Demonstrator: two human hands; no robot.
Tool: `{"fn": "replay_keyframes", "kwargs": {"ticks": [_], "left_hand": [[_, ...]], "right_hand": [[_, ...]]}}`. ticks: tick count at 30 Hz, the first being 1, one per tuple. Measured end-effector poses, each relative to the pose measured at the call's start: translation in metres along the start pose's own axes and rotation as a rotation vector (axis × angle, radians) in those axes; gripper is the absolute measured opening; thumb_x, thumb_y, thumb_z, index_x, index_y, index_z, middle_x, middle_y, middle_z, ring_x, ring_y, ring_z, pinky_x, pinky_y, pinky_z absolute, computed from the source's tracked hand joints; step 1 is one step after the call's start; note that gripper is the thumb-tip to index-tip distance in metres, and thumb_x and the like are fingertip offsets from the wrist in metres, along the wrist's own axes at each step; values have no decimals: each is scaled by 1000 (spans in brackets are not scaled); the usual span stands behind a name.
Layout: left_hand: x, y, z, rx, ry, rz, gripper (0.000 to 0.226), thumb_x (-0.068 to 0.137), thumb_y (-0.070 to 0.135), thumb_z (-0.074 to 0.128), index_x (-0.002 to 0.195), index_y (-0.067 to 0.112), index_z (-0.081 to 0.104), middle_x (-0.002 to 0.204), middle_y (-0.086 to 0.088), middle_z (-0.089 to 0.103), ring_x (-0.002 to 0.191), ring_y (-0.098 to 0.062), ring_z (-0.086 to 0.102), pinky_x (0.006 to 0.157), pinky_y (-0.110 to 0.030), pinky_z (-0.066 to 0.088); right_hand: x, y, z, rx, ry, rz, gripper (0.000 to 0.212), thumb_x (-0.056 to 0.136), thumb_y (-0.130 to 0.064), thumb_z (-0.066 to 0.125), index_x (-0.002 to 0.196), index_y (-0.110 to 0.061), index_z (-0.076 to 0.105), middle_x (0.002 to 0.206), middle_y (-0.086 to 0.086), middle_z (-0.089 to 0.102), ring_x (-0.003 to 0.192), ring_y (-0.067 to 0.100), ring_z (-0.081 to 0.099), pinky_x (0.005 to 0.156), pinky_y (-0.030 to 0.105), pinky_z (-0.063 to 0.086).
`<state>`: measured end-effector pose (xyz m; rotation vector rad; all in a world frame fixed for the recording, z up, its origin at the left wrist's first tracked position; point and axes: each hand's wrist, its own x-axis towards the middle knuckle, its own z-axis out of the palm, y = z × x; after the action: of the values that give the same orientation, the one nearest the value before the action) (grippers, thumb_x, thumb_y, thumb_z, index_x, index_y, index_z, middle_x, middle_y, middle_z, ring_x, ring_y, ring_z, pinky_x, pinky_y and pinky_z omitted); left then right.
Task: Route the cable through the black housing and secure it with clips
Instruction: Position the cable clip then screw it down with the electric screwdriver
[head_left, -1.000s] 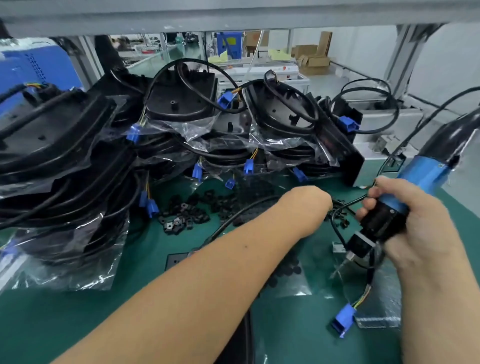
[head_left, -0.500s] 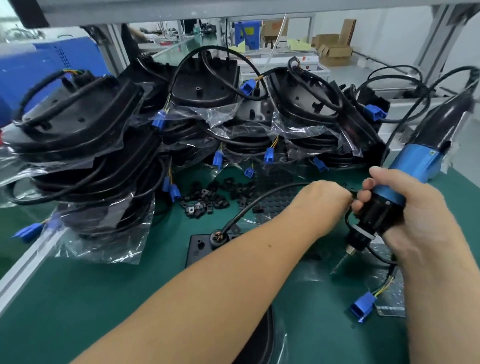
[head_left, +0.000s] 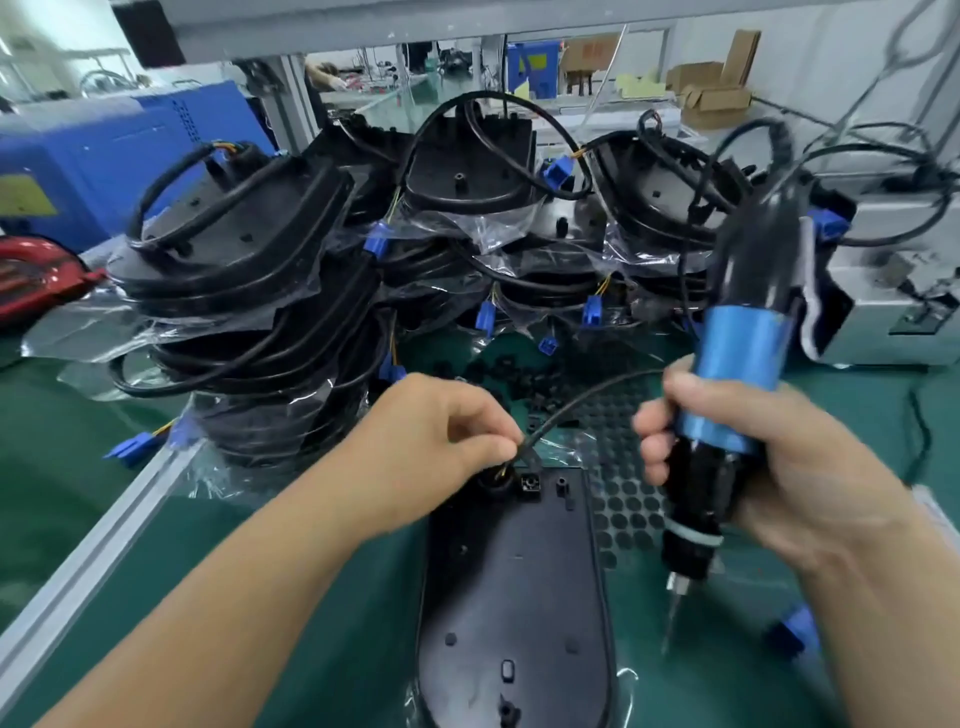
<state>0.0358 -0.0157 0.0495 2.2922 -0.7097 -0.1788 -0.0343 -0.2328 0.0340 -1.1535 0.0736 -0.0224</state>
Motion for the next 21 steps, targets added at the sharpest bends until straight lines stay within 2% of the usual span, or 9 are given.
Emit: {"fn": "replay_keyframes", "kwargs": {"ticks": [3,7,12,14,17,19,21], "left_hand": [[-1,-8,4,-105,6,-34,5,79,19,72,82,23,73,75,7,74,70,3,65,69,-9,48],[-3,-12,11,-225,44,17,9,80,17,71,81,26,73,76,9,74,69,4,65,67,-7,45],[-5,-12,23,-182,128,31,12,80,21,70,81,33,74,74,22,72,60,12,59,61,-1,39],[-5,-10,28,-138,170,48,12,80,22,71,81,34,74,74,20,72,54,14,54,58,-1,37],[-6,-8,31,-35,207,118,12,81,20,70,85,31,74,71,23,69,55,17,52,59,1,37],[-7,-7,31,86,212,195,12,81,20,69,89,27,74,76,22,69,72,11,60,69,-5,44],[-8,-8,33,243,225,285,13,80,20,67,90,23,74,80,13,74,77,-2,66,75,-22,53]], "right_hand": [[3,12,18,-102,-82,18,7,65,-21,74,69,-17,69,75,16,70,63,23,68,55,30,55],[8,21,25,-155,28,-59,18,68,-25,75,73,-10,65,68,9,65,59,20,61,53,28,52],[13,14,18,-146,207,-146,39,63,-32,82,79,-3,61,61,4,62,54,17,58,50,25,50],[14,14,17,-131,241,-149,52,59,-37,78,87,3,61,61,5,63,55,17,59,50,24,51],[14,15,16,-108,250,-138,55,59,-37,76,91,6,62,65,7,67,57,17,63,51,24,52],[14,16,15,-111,254,-134,58,60,-38,76,94,6,62,68,9,68,58,17,63,52,24,52],[15,17,12,-115,261,-135,58,62,-39,77,95,7,61,68,9,67,59,17,63,52,24,52]]}}
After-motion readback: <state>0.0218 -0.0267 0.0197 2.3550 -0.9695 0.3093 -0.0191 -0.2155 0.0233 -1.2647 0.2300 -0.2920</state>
